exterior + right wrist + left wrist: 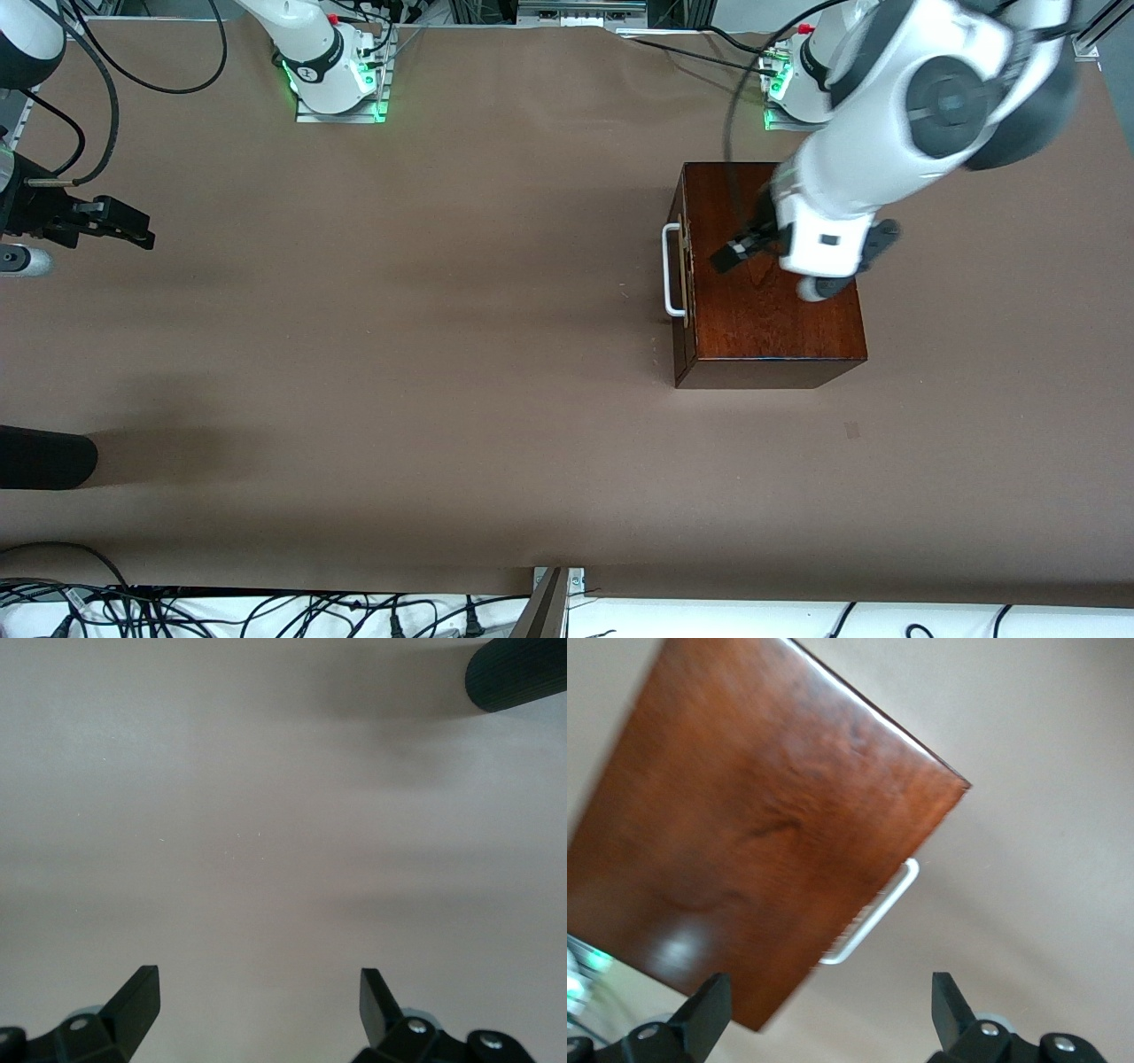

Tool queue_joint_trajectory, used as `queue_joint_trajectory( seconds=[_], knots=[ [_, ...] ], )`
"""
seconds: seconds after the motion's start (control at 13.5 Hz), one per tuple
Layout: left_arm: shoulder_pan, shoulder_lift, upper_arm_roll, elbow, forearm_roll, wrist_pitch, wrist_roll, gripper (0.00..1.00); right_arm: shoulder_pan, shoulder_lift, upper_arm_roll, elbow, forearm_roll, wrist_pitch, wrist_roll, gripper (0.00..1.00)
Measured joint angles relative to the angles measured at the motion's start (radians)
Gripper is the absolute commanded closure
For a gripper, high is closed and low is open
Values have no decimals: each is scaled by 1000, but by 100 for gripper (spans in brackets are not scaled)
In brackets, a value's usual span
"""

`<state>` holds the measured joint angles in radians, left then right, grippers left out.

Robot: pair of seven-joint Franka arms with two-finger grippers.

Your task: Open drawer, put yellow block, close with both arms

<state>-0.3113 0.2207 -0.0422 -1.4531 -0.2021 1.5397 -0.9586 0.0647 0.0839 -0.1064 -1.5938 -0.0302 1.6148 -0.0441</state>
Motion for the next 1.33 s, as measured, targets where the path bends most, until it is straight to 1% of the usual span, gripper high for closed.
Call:
queue_joint_trajectory(
  seconds=[0.07, 0.22, 0.37, 0.52, 0.67, 0.81, 1.11, 1.33],
  knots=[
    [21, -32, 10, -13, 0, -27, 84, 0, 0, 0, 0, 2, 0, 0, 0, 0],
    [31, -101, 72, -53, 0, -64, 267, 0, 0, 0, 0, 6, 0, 0, 0, 0],
    [51, -162, 135, -100, 6, -69, 464, 0, 0, 0, 0, 9, 0, 0, 0, 0],
    [75, -204, 156, -133, 73, -68, 600, 0, 0, 0, 0, 10, 0, 0, 0, 0],
    [75, -236, 154, -155, 153, -62, 672, 0, 0, 0, 1, 11, 0, 0, 0, 0],
    [73, -267, 150, -182, 205, -31, 721, 0, 0, 0, 1, 11, 0, 0, 0, 0],
    [75, -281, 153, -198, 226, 20, 732, 0, 0, 0, 1, 11, 0, 0, 0, 0],
    [81, -281, 157, -199, 226, 31, 732, 0, 0, 0, 1, 11, 1, 0, 0, 0]
  ],
)
